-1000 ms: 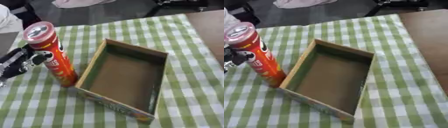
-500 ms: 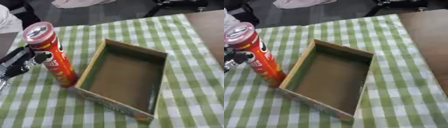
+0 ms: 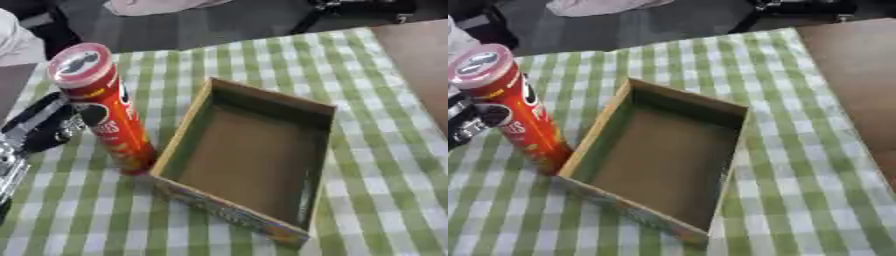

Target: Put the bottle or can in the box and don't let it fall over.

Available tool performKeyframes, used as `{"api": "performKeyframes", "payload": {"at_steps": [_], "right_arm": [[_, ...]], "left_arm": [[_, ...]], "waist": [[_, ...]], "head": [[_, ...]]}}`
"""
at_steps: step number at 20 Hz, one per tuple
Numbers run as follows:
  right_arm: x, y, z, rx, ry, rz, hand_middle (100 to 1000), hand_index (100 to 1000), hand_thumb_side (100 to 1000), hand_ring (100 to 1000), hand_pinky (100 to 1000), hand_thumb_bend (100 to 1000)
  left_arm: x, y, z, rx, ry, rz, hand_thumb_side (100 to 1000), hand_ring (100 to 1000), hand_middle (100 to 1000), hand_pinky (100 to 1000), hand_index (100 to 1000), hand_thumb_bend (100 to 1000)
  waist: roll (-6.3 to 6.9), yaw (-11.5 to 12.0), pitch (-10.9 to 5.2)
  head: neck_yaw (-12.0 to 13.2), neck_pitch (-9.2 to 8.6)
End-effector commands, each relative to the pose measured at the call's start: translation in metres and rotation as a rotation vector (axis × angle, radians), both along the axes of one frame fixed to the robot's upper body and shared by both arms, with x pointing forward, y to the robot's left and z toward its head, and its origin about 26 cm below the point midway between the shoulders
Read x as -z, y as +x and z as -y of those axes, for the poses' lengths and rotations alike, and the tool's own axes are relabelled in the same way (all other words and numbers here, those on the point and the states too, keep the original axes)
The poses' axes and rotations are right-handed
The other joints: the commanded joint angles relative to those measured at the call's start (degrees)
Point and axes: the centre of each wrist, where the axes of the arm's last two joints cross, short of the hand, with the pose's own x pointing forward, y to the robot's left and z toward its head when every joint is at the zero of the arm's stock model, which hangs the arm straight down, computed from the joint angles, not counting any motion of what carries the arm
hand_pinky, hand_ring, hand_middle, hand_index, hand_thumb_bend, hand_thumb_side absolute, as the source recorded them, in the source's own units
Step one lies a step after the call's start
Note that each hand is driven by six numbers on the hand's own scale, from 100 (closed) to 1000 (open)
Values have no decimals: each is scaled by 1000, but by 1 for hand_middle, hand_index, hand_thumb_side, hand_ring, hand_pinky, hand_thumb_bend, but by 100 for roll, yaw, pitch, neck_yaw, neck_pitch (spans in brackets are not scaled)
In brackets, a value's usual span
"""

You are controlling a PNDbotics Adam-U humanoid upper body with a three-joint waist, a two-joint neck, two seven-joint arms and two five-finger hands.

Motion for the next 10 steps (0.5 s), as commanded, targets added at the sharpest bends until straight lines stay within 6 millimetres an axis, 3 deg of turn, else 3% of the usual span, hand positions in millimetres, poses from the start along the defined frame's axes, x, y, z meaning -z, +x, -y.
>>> {"api": "performKeyframes", "payload": {"at_steps": [1,6,10], "right_arm": [[-12,-1,2,2,-19,23,1000,1000,342,1000,1000,408],[-11,0,2,1,-21,19,1000,1000,343,1000,1000,405],[-11,-1,2,1,-23,18,1000,1000,344,1000,1000,404]], "left_arm": [[-11,0,1,10,3,33,815,1000,1000,1000,896,557],[-12,-2,0,4,10,44,775,1000,1000,1000,886,424],[-10,-4,-2,-13,27,48,763,1000,1000,1000,878,386]], "waist": [[-32,-12,-86],[-28,0,-83],[-28,9,-85]], "head": [[16,-66],[13,-51],[11,-57]]}}
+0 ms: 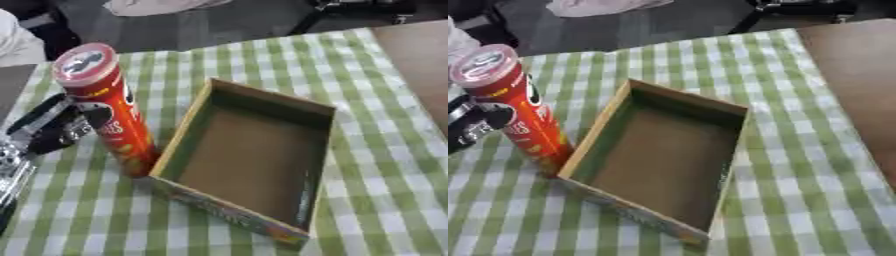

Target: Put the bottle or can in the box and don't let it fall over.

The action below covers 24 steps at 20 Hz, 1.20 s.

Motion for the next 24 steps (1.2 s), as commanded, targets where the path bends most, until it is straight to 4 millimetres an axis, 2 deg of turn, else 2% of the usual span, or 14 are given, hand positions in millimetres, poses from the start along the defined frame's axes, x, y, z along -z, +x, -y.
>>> {"api": "performKeyframes", "payload": {"at_steps": [1,10,23,24], "right_arm": [[-11,-1,2,4,-22,22,1000,1000,344,1000,1000,404],[-11,0,2,3,-18,21,1000,1000,345,1000,1000,402],[-11,1,2,4,-18,18,1000,1000,347,1000,1000,401],[-11,1,2,4,-17,16,1000,1000,347,1000,1000,400]], "left_arm": [[-12,-3,-6,-20,25,41,763,1000,1000,1000,878,385],[-9,-2,3,-21,-19,59,651,1000,1000,1000,827,301],[-2,-2,13,32,-84,31,623,997,1000,1000,795,265],[-1,-2,13,32,-90,25,497,912,1000,1000,650,169]], "waist": [[-29,5,-88],[-31,-8,-83],[-41,-11,-74],[-41,-11,-75]], "head": [[8,-56],[7,-57],[8,-61],[12,-59]]}}
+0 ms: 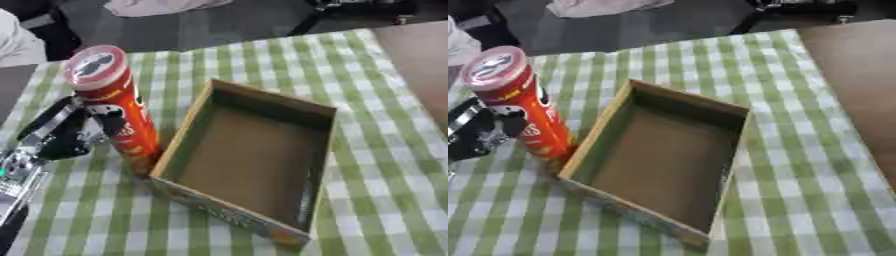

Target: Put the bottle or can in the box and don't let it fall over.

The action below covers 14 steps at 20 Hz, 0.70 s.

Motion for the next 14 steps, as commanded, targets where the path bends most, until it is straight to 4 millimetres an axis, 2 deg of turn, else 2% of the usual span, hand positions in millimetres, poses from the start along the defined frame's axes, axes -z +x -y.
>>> {"api": "performKeyframes", "payload": {"at_steps": [1,3,4,5,6,7,8,9,10,11,14], "right_arm": [[-11,-1,3,7,-19,19,1000,1000,347,1000,1000,399],[-11,-1,3,8,-18,17,1000,1000,348,1000,1000,399],[-11,0,3,7,-18,17,1000,1000,348,1000,1000,398],[-11,0,3,7,-19,16,1000,1000,349,1000,1000,397],[-11,0,3,7,-19,16,1000,1000,349,1000,1000,397],[-11,0,3,7,-18,15,1000,1000,349,1000,1000,396],[-11,0,3,7,-17,15,1000,1000,348,1000,1000,396],[-11,0,3,7,-17,16,1000,1000,349,1000,1000,396],[-11,0,3,7,-17,16,1000,1000,349,1000,1000,396],[-11,0,2,7,-17,16,1000,1000,349,1000,1000,395],[-11,0,3,7,-14,14,1000,1000,350,1000,1000,394]], "left_arm": [[-8,-1,-1,2,-7,12,460,900,1000,1000,636,140],[-7,0,-1,0,-14,2,410,877,1000,1000,606,100],[-7,0,0,0,-17,-1,402,871,1000,1000,598,100],[-7,0,0,-2,-18,-6,361,841,1000,1000,547,100],[-7,0,0,-4,-19,-10,361,841,1000,1000,547,100],[-6,0,0,-6,-21,-15,340,803,949,1000,506,100],[-6,1,0,-8,-24,-20,338,803,941,1000,501,100],[-6,1,0,-10,-26,-24,310,773,884,1000,473,100],[-6,1,0,-12,-28,-29,306,761,871,1000,469,100],[-6,1,0,-14,-30,-32,282,718,831,984,452,100],[-6,1,0,-27,-37,-42,251,657,783,928,412,100]], "waist": [[-37,-8,-82],[-37,-9,-82],[-36,-10,-81],[-36,-10,-81],[-36,-11,-82],[-35,-13,-82],[-34,-15,-82],[-34,-16,-83],[-33,-18,-83],[-32,-20,-84],[-29,-31,-83]], "head": [[7,-42],[8,-37],[8,-35],[8,-30],[8,-26],[8,-30],[7,-32],[7,-33],[7,-33],[6,-33],[6,-36]]}}
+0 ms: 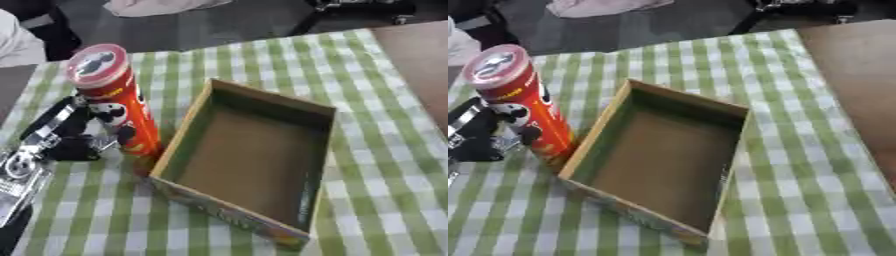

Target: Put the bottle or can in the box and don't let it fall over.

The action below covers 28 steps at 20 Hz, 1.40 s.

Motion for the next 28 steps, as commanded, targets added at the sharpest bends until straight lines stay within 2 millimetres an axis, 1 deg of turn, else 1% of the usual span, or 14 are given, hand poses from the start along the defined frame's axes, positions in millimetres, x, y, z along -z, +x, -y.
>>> {"api": "performKeyframes", "payload": {"at_steps": [1,3,4,5,7,9,14,16,18,19,21,24,27,28], "right_arm": [[-11,-1,2,7,-18,21,1000,1000,350,1000,1000,394],[-11,-1,2,6,-18,21,1000,1000,351,1000,1000,392],[-11,0,2,6,-18,20,1000,1000,351,1000,1000,392],[-11,0,2,6,-18,20,1000,1000,351,1000,1000,391],[-11,0,2,7,-18,19,1000,1000,351,1000,1000,390],[-11,0,2,7,-18,19,1000,1000,352,1000,1000,389],[-11,0,2,9,-16,19,1000,1000,354,1000,1000,384],[-11,0,3,9,-15,18,1000,1000,354,1000,1000,382],[-11,0,3,9,-15,18,1000,1000,355,1000,1000,379],[-11,0,3,9,-15,17,1000,999,355,1000,1000,379],[-11,0,3,10,-15,17,1000,999,355,1000,1000,379],[-11,0,3,10,-15,17,1000,1000,356,1000,1000,375],[-11,0,3,11,-16,14,1000,1000,356,1000,1000,374],[-11,0,3,11,-15,14,1000,1000,356,1000,1000,373]], "left_arm": [[-6,1,-2,-16,8,1,254,640,771,912,402,100],[-6,1,-2,-23,0,-6,261,601,736,873,375,100],[-5,1,-2,-29,-6,-11,265,597,732,868,373,100],[-5,1,-2,-33,-12,-16,293,575,710,845,358,100],[-5,2,-2,-39,-24,-21,308,552,686,818,334,100],[-6,2,-1,-44,-28,-20,298,527,655,796,306,100],[-6,1,-1,-48,-30,-16,333,488,590,786,244,100],[-7,1,-1,-52,-25,-12,309,478,575,771,232,100],[-7,1,-1,-59,-26,-10,305,475,573,792,230,100],[-8,1,-2,-66,-32,-12,286,439,536,744,190,100],[-8,1,-3,-95,-48,-16,253,416,514,725,177,100],[-9,0,-3,-129,-61,-4,231,377,483,732,159,100],[-13,-1,-3,-147,-60,26,214,368,476,728,152,100],[-15,-2,-3,-150,-61,38,176,355,462,715,140,100]], "waist": [[-28,-11,-82],[-26,-16,-82],[-25,-17,-81],[-26,-17,-82],[-27,-16,-82],[-27,-16,-82],[-25,-16,-82],[-23,-14,-84],[-22,-12,-85],[-23,-9,-86],[-23,-8,-86],[-21,-8,-85],[-19,-3,-85],[-19,-1,-87]], "head": [[4,-38],[6,-37],[5,-39],[6,-39],[9,-40],[13,-41],[9,-34],[4,-34],[2,-34],[0,-36],[-3,-38],[-10,-28],[-16,-21],[-17,-21]]}}
